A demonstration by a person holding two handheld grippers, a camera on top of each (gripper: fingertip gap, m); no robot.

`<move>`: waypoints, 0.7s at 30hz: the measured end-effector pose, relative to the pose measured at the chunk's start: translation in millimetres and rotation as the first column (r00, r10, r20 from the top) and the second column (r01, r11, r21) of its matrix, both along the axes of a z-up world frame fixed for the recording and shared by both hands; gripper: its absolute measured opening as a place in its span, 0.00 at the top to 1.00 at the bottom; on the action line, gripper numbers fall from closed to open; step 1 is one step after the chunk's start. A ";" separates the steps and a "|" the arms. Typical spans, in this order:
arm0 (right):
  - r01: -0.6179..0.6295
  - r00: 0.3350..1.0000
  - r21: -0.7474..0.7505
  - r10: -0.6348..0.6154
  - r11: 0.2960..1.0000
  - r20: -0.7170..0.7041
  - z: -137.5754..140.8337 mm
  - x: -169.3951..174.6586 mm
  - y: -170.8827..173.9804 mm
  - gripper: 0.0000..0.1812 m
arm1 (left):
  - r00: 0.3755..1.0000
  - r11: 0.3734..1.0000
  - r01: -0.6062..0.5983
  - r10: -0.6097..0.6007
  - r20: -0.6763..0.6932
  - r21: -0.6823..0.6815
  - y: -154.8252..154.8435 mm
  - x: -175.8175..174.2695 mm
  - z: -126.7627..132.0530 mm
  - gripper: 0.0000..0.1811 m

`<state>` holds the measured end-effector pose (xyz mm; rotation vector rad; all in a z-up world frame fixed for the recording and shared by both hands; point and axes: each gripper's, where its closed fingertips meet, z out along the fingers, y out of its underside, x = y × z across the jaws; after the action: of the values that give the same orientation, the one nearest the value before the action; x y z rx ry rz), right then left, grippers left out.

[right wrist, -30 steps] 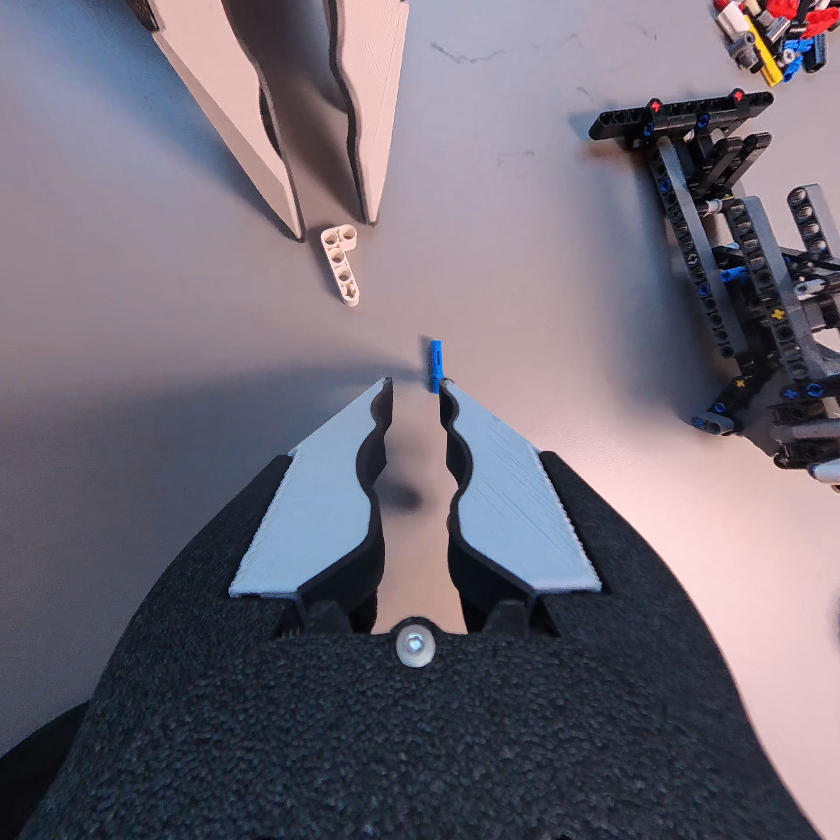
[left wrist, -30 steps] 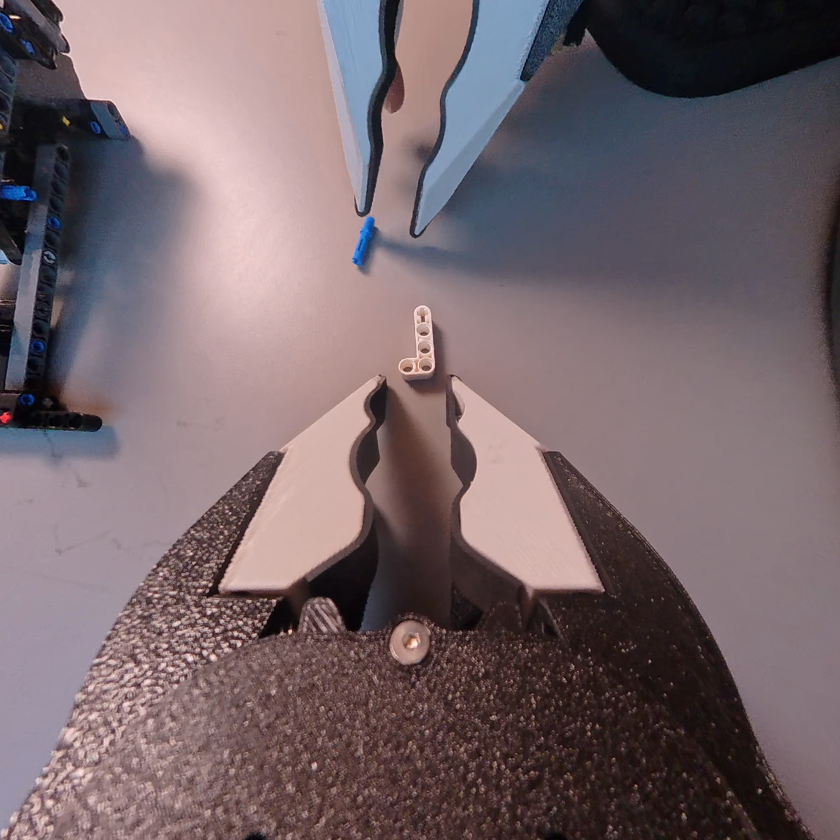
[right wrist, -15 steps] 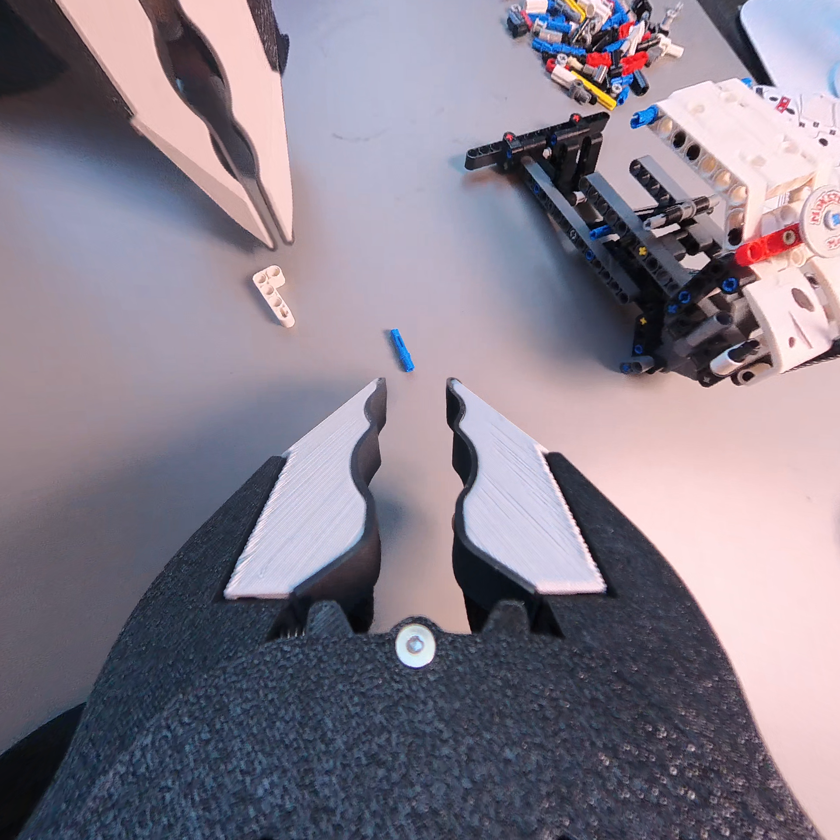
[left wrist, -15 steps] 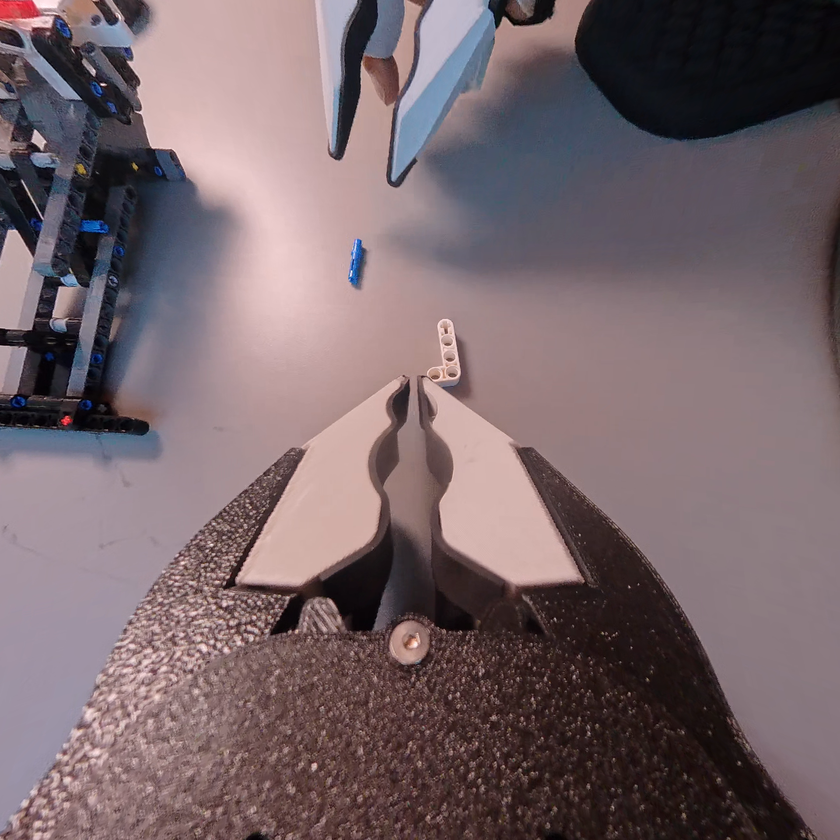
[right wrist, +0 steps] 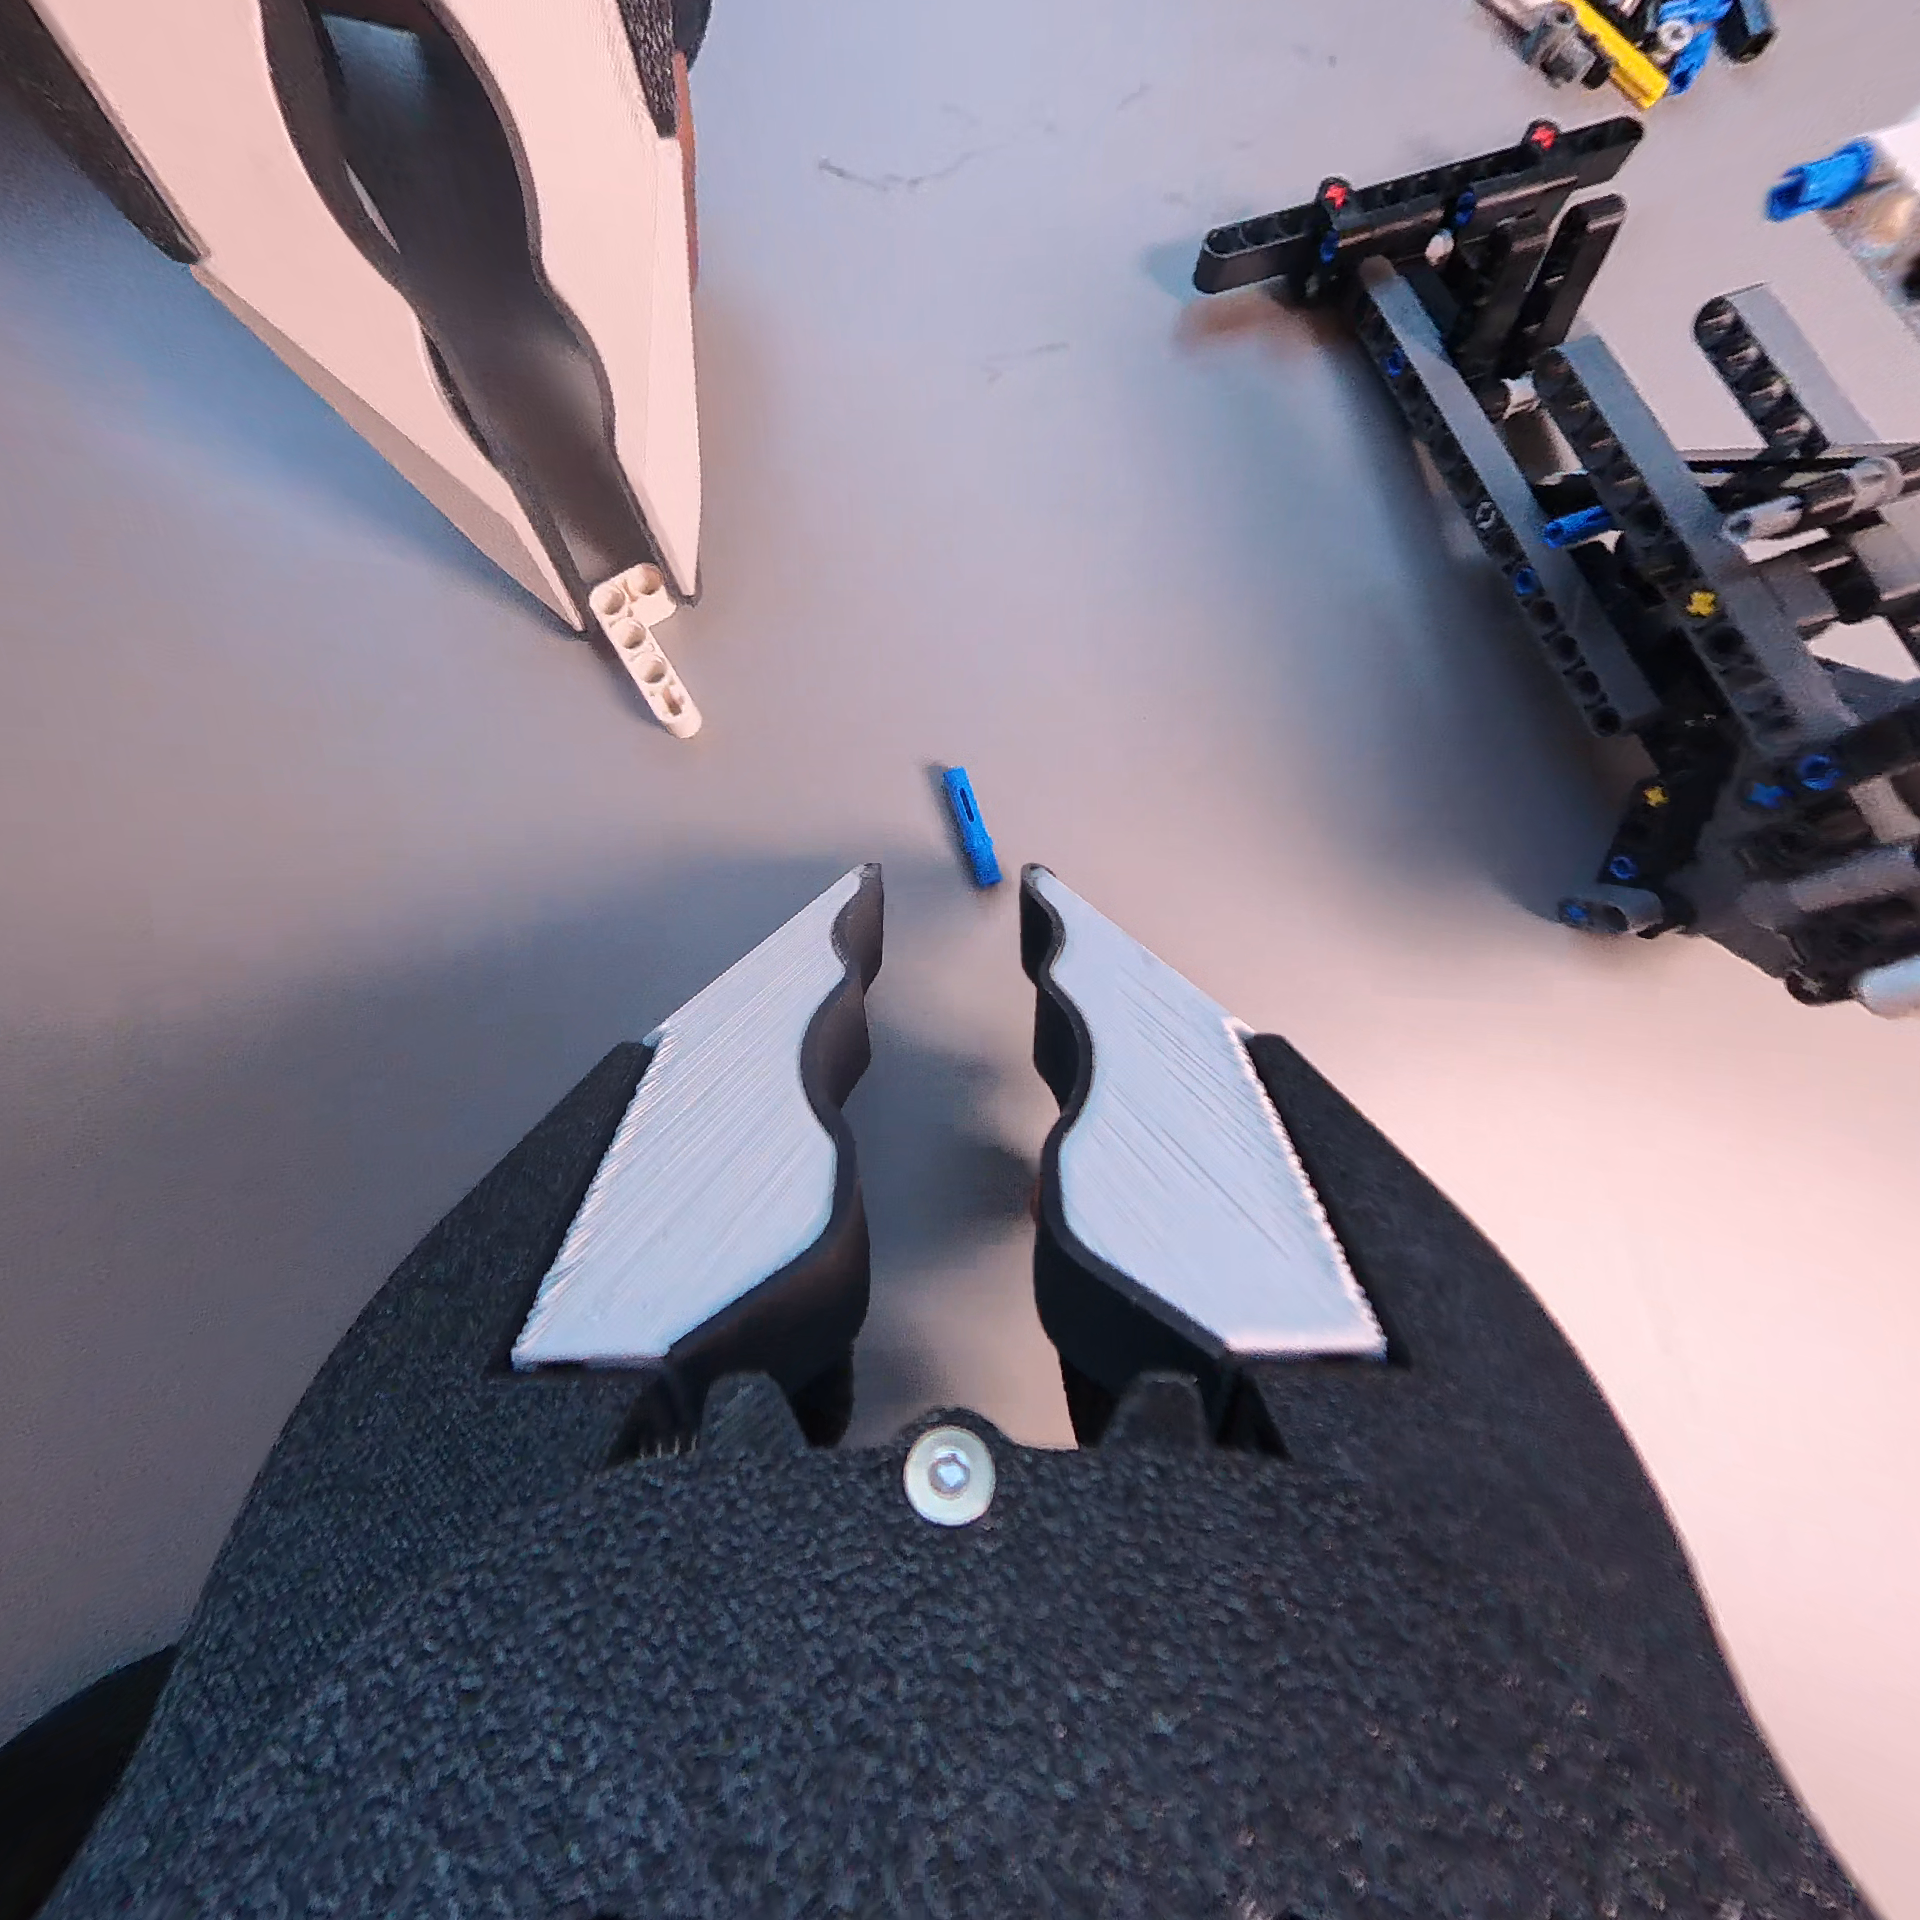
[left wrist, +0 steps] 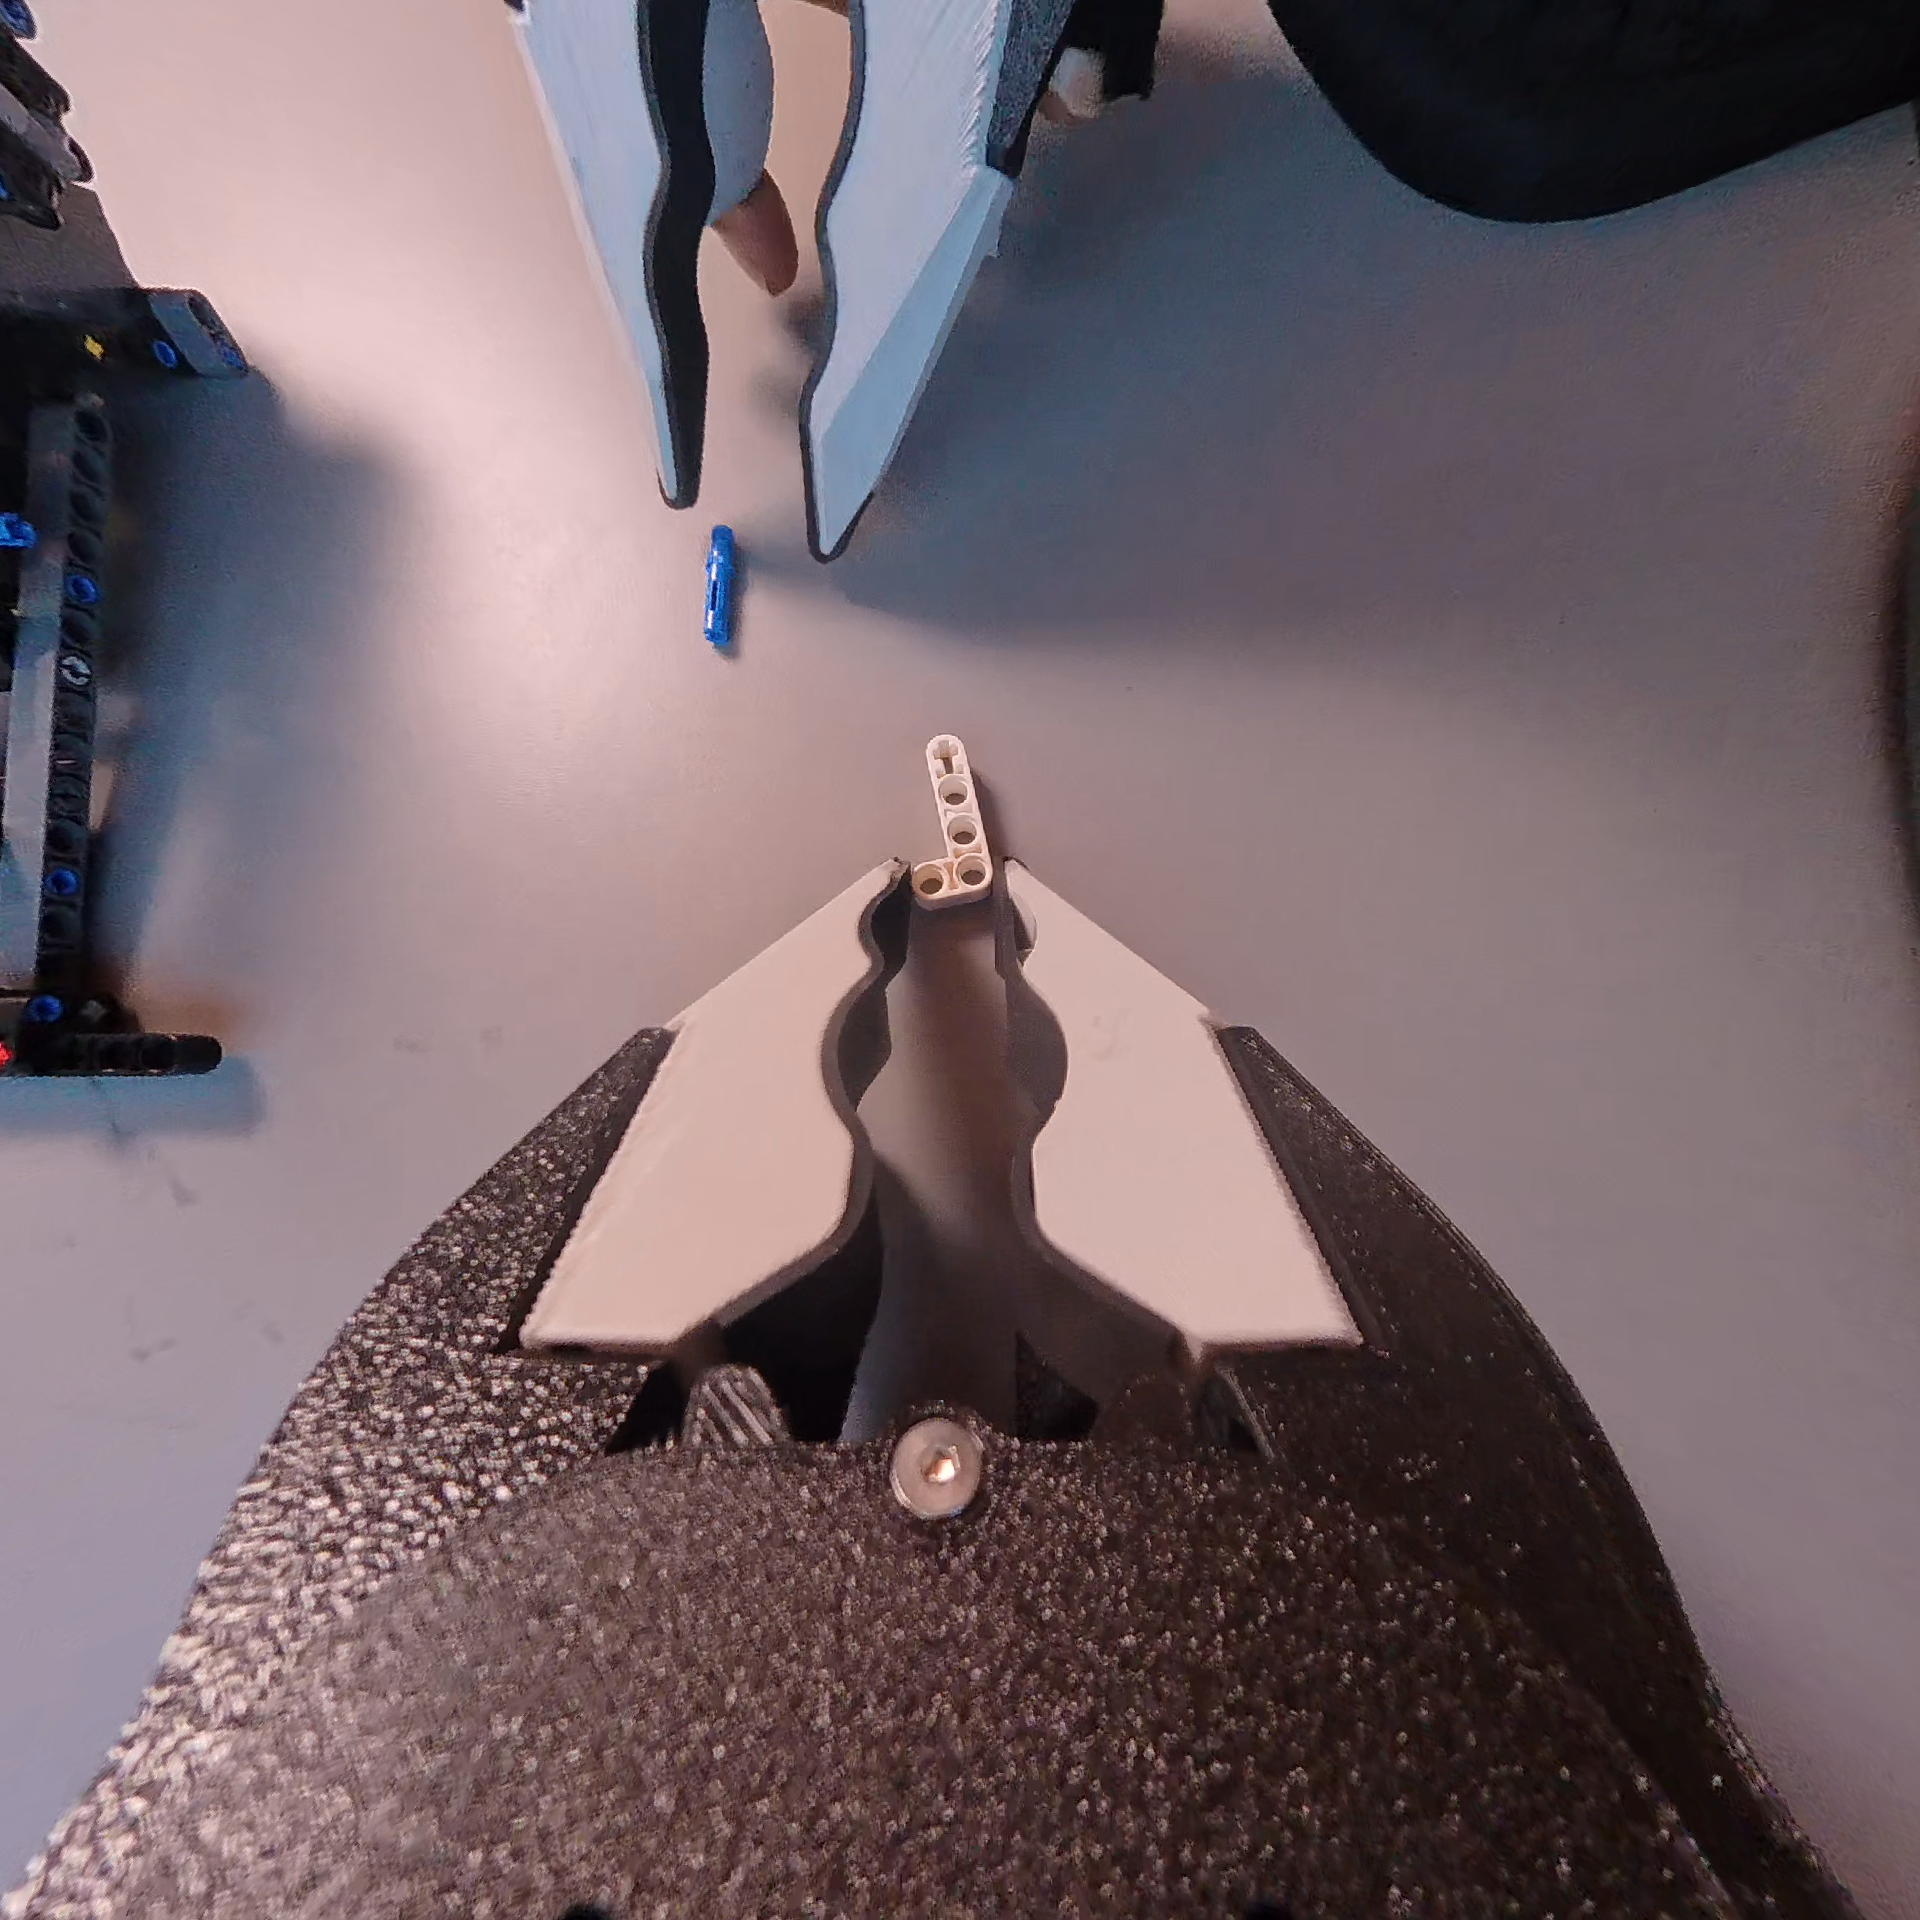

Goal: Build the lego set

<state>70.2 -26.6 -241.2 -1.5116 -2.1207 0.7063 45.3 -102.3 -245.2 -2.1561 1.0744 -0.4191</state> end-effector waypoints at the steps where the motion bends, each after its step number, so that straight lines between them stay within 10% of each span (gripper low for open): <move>1: -0.006 1.000 -0.002 0.006 1.000 0.013 -1.9 -1.5 -0.5 0.86 | 1.000 1.000 -0.002 0.002 0.000 -0.002 -0.6 -0.5 0.1 0.92; 21: -0.160 0.980 -0.022 0.161 0.987 0.115 5.9 45.3 -57.8 0.98 | 0.967 0.969 -0.230 0.218 0.133 0.087 22.9 -42.4 30.2 0.92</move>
<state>115.5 -84.4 -235.3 -1.4315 -2.3502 0.7037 2.9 -79.4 -215.0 -2.1026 0.7575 -0.3769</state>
